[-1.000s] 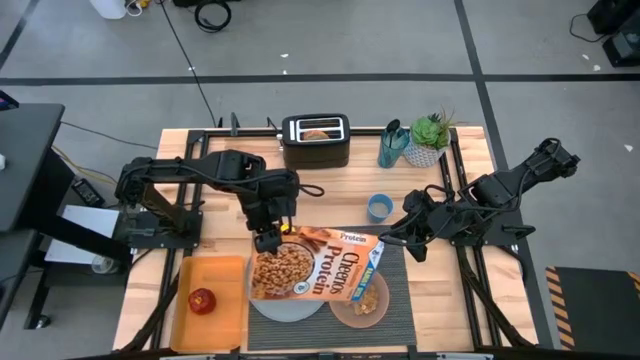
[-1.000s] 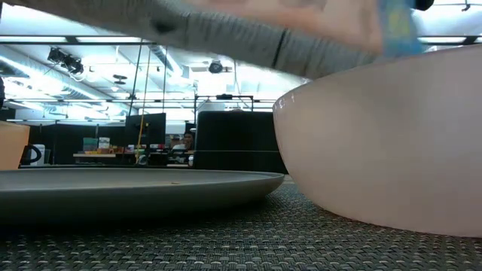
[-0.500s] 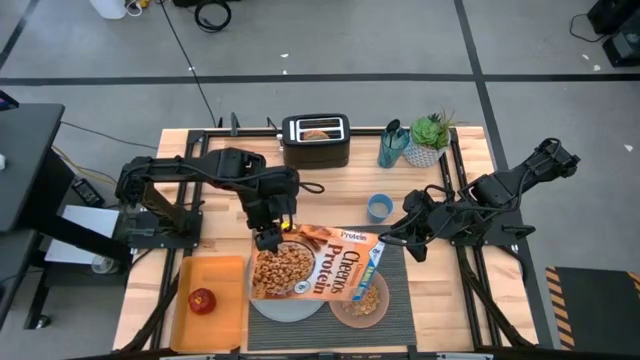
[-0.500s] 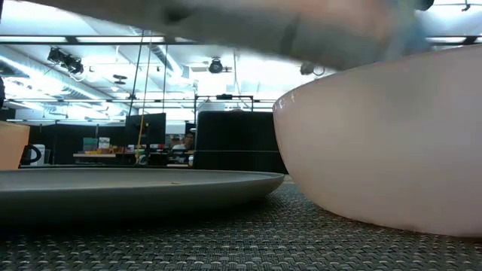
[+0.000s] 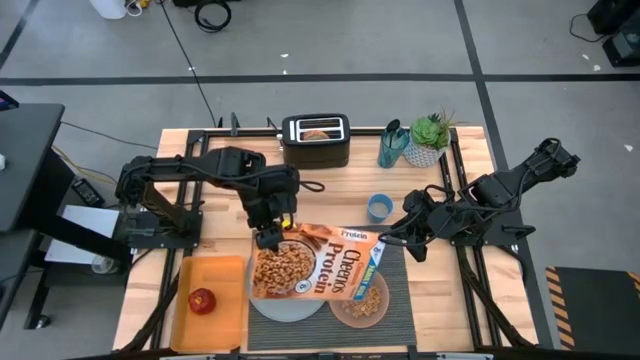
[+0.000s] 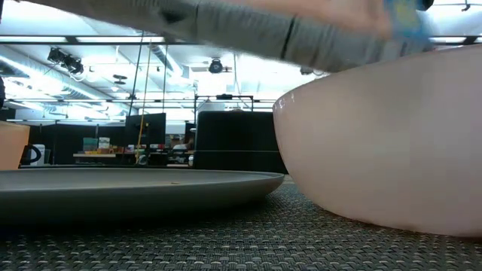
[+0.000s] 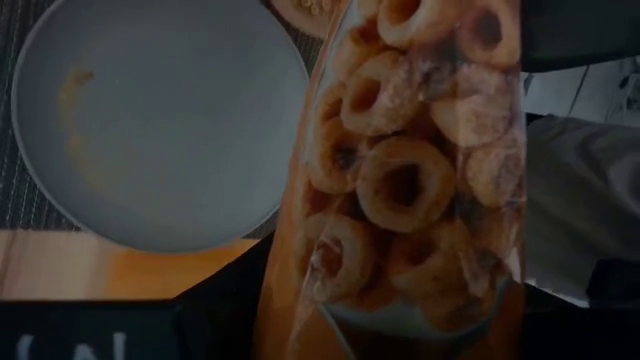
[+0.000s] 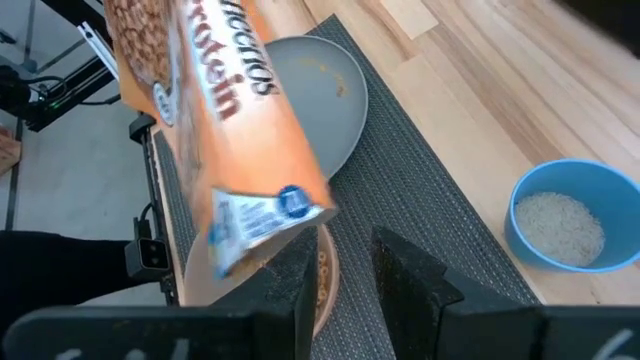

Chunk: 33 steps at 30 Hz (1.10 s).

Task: Arrange a breakfast setting
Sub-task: Pour the cereal into the orange bowl

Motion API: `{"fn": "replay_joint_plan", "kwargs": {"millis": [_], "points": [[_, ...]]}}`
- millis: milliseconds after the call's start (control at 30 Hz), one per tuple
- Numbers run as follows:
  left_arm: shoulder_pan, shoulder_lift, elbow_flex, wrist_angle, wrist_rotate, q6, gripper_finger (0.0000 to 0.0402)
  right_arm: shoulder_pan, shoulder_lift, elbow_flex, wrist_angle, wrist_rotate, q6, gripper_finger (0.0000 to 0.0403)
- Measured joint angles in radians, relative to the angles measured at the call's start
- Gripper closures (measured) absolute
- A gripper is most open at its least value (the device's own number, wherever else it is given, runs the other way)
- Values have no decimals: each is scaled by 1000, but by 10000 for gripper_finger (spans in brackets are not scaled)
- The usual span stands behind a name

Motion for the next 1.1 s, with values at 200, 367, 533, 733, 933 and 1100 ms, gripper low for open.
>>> {"fn": "replay_joint_plan", "kwargs": {"millis": [200,367,533,733,933,1100], "points": [[0,0,0,-11,-3,12,221,0,0,0,-2,0,0,299],[0,0,0,-16,-7,25,221,0,0,0,-2,0,0,299],[4,0,0,-12,-5,18,221,0,0,0,-2,0,3,299],[3,0,0,-28,-11,29,221,0,0,0,-1,0,3,299],[4,0,0,-22,-1,15,221,0,0,0,-1,0,3,299],[3,0,0,-23,1,11,221,0,0,0,-1,0,0,299]]}}
